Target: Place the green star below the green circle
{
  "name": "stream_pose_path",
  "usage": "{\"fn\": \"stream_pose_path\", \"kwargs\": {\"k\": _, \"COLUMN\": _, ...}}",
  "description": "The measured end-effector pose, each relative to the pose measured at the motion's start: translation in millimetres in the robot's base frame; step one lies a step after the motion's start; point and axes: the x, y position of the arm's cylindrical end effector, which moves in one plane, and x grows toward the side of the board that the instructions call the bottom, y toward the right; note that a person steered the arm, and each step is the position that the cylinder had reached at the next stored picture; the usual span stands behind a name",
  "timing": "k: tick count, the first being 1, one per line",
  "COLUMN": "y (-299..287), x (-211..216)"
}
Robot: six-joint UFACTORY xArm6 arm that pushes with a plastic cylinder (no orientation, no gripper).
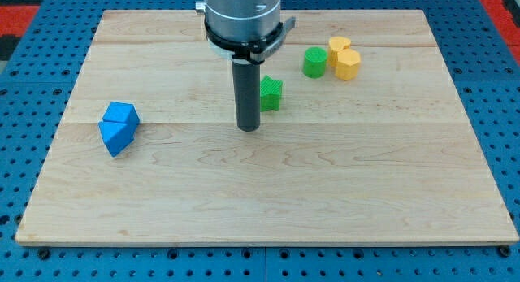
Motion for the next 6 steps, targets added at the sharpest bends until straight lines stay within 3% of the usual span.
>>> {"fn": "stream_pose_path", "kwargs": {"k": 2, "y": -5.0, "x": -15.0}}
{"fn": "stream_pose_path", "kwargs": {"k": 4, "y": 25.5, "x": -63.4}}
{"fn": "stream_pose_path", "kwargs": {"k": 5, "y": 70.5, "x": -63.4}}
{"fn": "stream_pose_path", "kwargs": {"k": 6, "y": 47.0, "x": -55.3}}
